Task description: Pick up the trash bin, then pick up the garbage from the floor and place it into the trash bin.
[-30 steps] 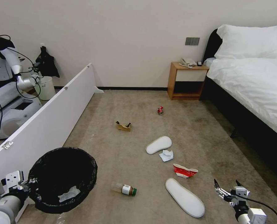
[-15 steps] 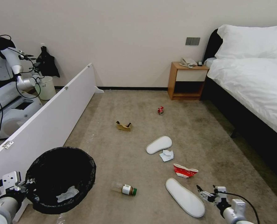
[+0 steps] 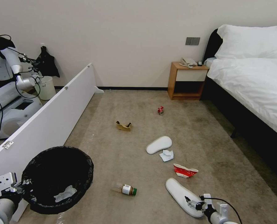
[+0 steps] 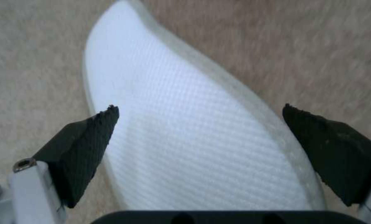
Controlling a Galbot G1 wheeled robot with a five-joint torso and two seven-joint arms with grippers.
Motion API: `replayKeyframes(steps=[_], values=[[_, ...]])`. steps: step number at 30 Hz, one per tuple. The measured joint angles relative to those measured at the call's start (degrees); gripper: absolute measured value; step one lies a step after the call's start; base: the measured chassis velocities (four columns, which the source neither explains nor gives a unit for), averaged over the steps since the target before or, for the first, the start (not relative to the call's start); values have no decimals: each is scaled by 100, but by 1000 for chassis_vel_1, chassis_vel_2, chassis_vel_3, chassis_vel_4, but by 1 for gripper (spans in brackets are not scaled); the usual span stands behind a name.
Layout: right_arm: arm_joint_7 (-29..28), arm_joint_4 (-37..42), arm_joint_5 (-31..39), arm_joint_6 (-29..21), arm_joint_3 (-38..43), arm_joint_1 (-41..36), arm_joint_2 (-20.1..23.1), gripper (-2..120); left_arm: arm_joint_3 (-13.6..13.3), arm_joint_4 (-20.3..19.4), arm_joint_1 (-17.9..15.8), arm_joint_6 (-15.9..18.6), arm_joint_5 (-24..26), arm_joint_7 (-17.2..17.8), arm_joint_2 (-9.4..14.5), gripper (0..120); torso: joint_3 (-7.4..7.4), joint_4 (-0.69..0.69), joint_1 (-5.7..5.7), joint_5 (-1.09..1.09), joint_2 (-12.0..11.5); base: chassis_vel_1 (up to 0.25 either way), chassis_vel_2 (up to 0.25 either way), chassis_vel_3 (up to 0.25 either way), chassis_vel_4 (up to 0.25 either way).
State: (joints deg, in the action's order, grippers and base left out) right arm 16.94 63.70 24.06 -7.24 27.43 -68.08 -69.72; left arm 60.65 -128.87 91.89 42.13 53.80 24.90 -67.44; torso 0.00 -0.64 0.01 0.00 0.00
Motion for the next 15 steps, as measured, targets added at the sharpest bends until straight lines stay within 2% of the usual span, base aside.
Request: replayKeyframes(steps=[10, 12, 14, 15], values=[[30, -242, -133, 43, 51, 67, -31, 100, 124, -35, 27, 0, 46, -1, 3, 2, 0, -1, 0, 0, 0, 0, 0, 0, 0], [45, -309, -127, 56, 53, 108, -10, 96, 148, -64, 35, 0, 43, -1, -32, 2, 0, 0, 0, 0, 0, 0, 0, 0, 0], [76, -369, -74, 70, 53, 146, 46, 87, 166, -110, 78, 0, 29, -1, -70, 2, 0, 0, 0, 1, 0, 0, 0, 0, 0], [76, -369, -74, 70, 53, 146, 46, 87, 166, -110, 78, 0, 29, -1, -70, 2, 0, 0, 0, 1, 0, 0, 0, 0, 0]])
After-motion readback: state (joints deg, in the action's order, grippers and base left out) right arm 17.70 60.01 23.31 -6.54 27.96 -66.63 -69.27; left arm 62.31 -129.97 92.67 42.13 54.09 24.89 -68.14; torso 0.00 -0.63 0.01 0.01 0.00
